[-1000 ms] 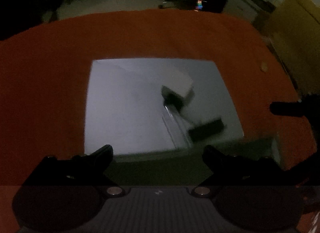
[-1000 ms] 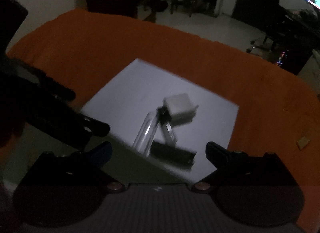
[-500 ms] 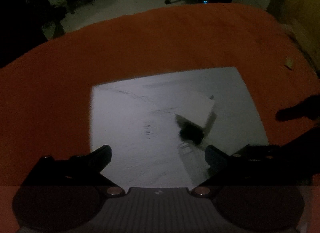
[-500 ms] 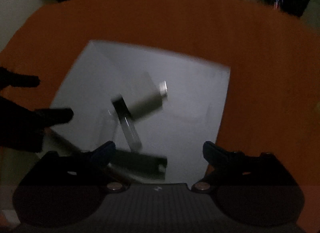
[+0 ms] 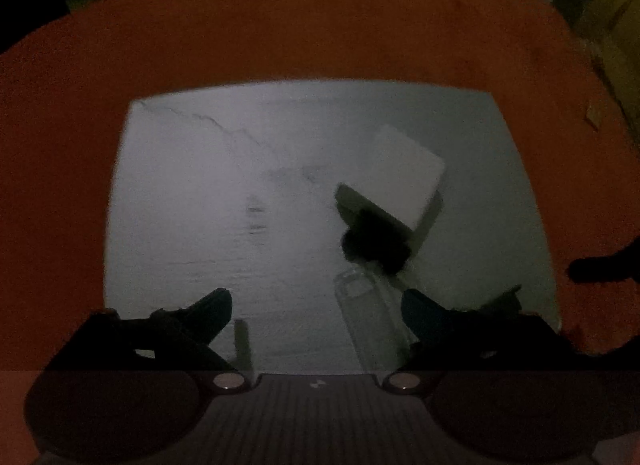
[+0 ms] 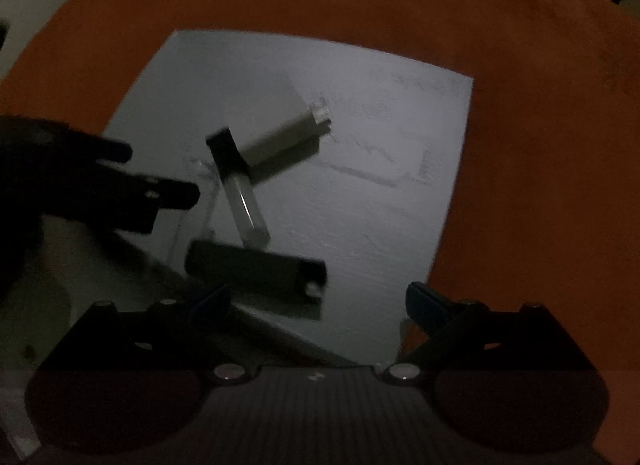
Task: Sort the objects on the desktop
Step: 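Grasp the clear plastic tube with the left tool while the right tool grasps the black bar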
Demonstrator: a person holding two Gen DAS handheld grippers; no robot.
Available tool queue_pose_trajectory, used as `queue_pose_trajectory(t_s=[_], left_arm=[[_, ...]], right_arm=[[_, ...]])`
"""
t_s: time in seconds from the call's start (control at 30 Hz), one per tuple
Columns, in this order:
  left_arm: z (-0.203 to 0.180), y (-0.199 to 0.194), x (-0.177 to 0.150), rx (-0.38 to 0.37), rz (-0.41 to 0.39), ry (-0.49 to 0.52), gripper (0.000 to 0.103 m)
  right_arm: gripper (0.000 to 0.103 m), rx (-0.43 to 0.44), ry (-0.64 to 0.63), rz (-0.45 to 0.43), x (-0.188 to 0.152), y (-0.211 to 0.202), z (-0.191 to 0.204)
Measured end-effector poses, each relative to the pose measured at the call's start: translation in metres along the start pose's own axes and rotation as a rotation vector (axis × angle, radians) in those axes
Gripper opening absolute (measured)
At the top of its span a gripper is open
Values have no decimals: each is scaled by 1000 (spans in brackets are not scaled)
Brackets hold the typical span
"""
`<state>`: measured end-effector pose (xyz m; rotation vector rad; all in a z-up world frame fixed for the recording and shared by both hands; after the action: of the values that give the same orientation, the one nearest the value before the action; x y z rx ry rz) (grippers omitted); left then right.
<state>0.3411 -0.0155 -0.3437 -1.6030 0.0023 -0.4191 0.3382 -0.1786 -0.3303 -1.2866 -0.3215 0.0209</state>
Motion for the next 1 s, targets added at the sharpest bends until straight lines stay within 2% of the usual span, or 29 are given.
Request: queue_pose_trajectory(t_s=[0.07,0.17,0.23,0.27,0.33,0.37,0.43,0.47,0.63,0.8,0.87,0.93,1.0], left_arm=[[-5,6,0,3,39,7,91],[-11,11,0,-22,78,-22,82],[-19,14,0,-40,99,-9,66],[-22,16,0,-32,103,6,63],[-25,15,1,11,94,44,45],[-24,14,2,18,91,44,41],[-15,12,3,7,78,3,26],[-9,11,2,-1,76,-18,25],[17,6,-7,50,46,7,25],[46,3,-12,84,48,-52,25],[51,3,-13,106,62,-51,31],[53,3,-14,108,73,-51,58],[51,2,-15,118,64,-35,63]], right_arm=[[98,-1,-15,11,-3,-2,1],[98,6,1,3,0,-4,3],[99,7,7,3,3,-5,6],[98,6,4,5,6,-4,9],[98,5,-9,12,10,-2,16],[98,2,-10,18,11,-1,18],[98,-8,-8,25,14,2,24],[98,-12,-8,25,15,3,26],[98,-61,-26,33,17,10,38],[98,-85,-38,57,24,19,53],[98,-111,-58,89,26,27,59],[98,-127,-85,110,27,33,66],[98,-158,-101,130,26,40,69]])
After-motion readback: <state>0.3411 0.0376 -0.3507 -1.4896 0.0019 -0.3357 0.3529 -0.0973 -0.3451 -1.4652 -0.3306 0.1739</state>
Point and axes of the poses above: each gripper's, at about its wrist camera, not at the fingertips, and y roughly the way its jaws point, z to its left, x to its top, the point moved 5 cm from there along y, roughly the way its jaws point, and after that the axes turned 9 degrees about y, right-handed, at the moved point
